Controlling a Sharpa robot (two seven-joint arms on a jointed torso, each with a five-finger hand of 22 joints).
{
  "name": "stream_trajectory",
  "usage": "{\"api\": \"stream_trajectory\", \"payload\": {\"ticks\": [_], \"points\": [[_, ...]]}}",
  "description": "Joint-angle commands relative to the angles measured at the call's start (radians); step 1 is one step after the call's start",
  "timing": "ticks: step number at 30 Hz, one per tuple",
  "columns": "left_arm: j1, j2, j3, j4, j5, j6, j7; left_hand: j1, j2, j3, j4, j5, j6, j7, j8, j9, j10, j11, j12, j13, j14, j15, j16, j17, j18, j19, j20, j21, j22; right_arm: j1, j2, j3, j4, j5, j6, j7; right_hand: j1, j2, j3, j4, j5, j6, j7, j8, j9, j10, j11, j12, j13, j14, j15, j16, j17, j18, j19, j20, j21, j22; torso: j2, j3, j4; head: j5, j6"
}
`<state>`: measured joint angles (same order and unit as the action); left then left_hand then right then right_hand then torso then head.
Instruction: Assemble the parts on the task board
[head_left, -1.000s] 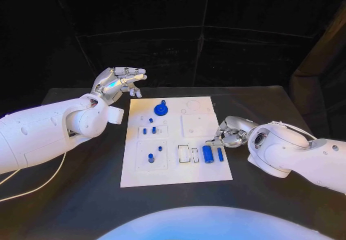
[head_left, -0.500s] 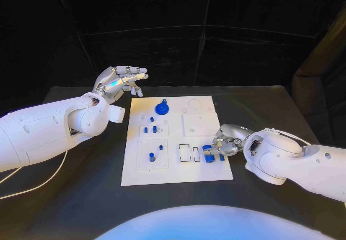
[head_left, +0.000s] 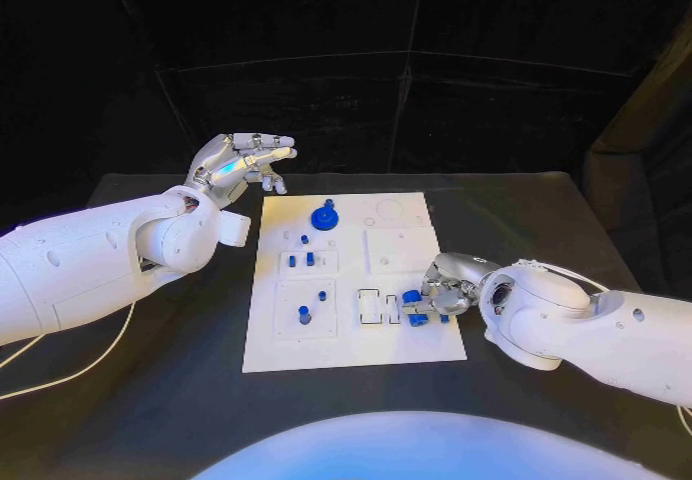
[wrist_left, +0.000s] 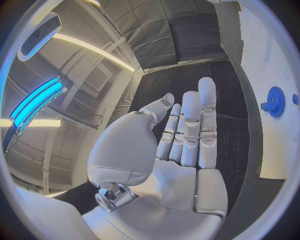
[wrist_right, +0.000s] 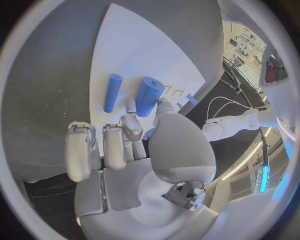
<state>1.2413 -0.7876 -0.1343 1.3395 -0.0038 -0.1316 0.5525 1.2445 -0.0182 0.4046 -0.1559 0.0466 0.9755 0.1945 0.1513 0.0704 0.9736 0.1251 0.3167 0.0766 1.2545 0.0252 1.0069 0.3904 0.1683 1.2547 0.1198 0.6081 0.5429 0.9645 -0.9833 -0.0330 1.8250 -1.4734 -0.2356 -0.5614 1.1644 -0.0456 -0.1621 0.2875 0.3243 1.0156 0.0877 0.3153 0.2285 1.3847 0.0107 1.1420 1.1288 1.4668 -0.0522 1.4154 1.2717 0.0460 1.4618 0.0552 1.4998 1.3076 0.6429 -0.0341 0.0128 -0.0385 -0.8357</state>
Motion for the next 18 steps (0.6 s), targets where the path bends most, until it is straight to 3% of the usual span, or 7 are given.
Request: {"api": "stream_trajectory", "payload": {"ticks": [1, 10, 18], "points": [[0.002, -0.001, 0.001, 0.001, 0.002, 0.013, 0.004, 0.005, 0.005, -0.002, -0.003, 0.006, -0.006, 0.003, 0.006, -0.001, -0.007, -0.002, 0.006, -0.002, -0.005, 0.001, -0.002, -0.001, 0.013, -0.008, 0.001, -0.006, -0.001, -0.014, 0.008, -0.007, -0.011, -0.026, 0.037, -0.006, 0.039, 0.009, -0.005, -0.006, 0.028, -0.008, -0.001, -0.002, 0.005, 0.004, -0.003, 0.000, 0.008, 0.053, -0.007, 0.008, 0.003, -0.018, 0.036, -0.001, 0.007, 0.164, 0.000, -0.0006, 0.0016, 0.002, 0.000], [0.002, -0.003, 0.001, 0.001, 0.002, 0.014, 0.003, 0.005, 0.005, -0.002, -0.003, 0.006, -0.006, 0.003, 0.006, -0.001, -0.007, -0.002, 0.006, -0.002, -0.005, 0.001, -0.002, -0.001, 0.013, -0.008, 0.001, -0.006, -0.001, -0.020, 0.006, -0.007, -0.003, -0.049, -0.009, -0.013, 0.139, 0.047, 0.019, -0.043, 0.142, 0.005, -0.007, 0.012, 0.026, 0.009, -0.010, -0.003, 0.025, 0.054, -0.012, 0.013, 0.013, -0.019, 0.037, -0.006, 0.009, 0.167, 0.000, -0.0002, -0.0010, 0.005, 0.000], [0.002, -0.002, 0.001, -0.001, 0.002, 0.015, 0.003, 0.005, 0.005, -0.002, -0.003, 0.006, -0.006, 0.003, 0.006, -0.001, -0.007, -0.002, 0.006, -0.002, -0.005, 0.001, -0.002, -0.001, 0.013, -0.008, 0.001, -0.006, -0.001, -0.021, -0.025, -0.006, 0.061, -0.011, -0.150, 0.015, 0.141, 0.055, 0.015, -0.034, 0.188, 0.016, -0.013, 0.017, 0.038, 0.020, -0.015, 0.006, 0.042, 0.056, -0.016, 0.018, 0.023, -0.021, 0.043, -0.009, 0.014, 0.175, -0.001, -0.0014, 0.0006, 0.006, 0.000]]}}
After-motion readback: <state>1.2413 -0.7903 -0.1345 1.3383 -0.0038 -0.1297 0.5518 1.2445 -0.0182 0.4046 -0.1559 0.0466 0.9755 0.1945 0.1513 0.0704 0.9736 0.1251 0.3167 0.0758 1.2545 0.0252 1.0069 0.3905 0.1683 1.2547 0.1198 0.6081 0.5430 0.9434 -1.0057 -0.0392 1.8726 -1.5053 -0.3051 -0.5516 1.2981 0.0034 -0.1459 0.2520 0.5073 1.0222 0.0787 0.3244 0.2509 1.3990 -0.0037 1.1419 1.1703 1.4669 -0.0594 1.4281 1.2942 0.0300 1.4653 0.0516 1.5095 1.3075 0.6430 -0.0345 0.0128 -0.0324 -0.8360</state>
